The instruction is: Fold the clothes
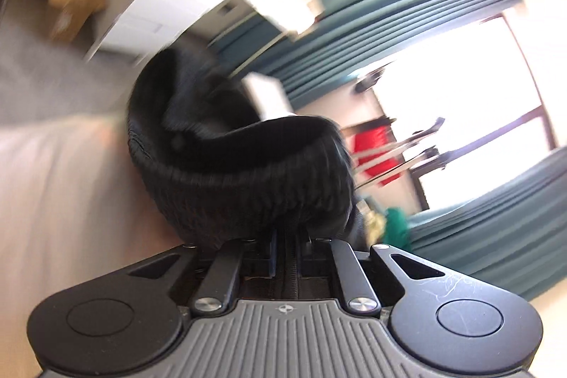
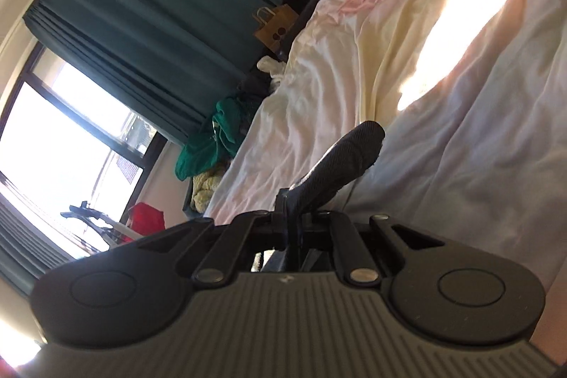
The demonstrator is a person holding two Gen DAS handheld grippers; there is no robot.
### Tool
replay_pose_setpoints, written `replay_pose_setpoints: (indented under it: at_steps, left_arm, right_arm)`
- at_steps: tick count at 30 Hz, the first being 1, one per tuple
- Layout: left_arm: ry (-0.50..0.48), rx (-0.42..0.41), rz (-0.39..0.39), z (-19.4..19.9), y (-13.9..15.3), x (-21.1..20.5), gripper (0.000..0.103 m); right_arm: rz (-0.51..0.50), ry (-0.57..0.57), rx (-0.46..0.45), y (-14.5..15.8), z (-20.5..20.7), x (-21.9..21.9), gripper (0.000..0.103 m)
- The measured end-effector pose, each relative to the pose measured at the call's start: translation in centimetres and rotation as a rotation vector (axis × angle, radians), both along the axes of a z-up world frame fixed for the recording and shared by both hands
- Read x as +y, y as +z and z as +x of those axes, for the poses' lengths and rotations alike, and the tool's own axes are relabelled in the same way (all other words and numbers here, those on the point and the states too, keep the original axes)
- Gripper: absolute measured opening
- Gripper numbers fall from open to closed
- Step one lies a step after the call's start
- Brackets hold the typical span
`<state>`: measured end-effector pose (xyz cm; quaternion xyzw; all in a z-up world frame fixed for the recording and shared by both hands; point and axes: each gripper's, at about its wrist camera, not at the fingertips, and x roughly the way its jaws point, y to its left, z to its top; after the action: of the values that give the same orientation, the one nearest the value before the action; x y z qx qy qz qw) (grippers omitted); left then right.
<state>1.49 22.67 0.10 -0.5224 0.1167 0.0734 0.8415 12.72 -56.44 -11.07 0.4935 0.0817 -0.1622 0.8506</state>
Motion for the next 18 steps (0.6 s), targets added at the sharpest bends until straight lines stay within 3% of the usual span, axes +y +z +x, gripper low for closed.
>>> replay_pose_setpoints:
  at_steps: [3,5,7,9,13,15,18]
  left_arm:
    - [0.049,-0.169,-0.101,-2.6,0.9,1.4,0.008]
    - [0.093,-0.202,-0.119,-4.2,0.9,2.4,0.008]
    - [0.127,-0.184,-0.156,-5.3,0.8,3.8,0.007]
    - [0.154,-0.132,-0.205,-6.9,0.3,4.7,0.007]
    - [0.238,0.046,-0.186,-9.2,0.2,5.5,0.008]
    - [0.265,0.154,-0.125,-10.1,0.8,5.1,0.008]
    - [0.275,0.359,0.035,-10.7,1.4,4.4,0.008]
  right_arm:
    - [-0.006,-0.072,-0.048,0.9,-1.9,-1.4,0.007]
    - [-0.03,-0.088,-0.038,1.0,-2.7,-2.0,0.007]
    - [-0.026,-0.101,-0.005,0.3,-3.0,-2.6,0.007]
    - [0.001,-0.128,0.044,-0.5,-3.3,-3.0,0.007]
    - [0.012,-0.19,0.123,-1.2,-4.5,-3.2,0.006]
    - [0.018,-0.199,0.153,-1.2,-5.1,-3.4,0.006]
    - [0.025,-0.196,0.259,-1.8,-5.6,-3.4,0.006]
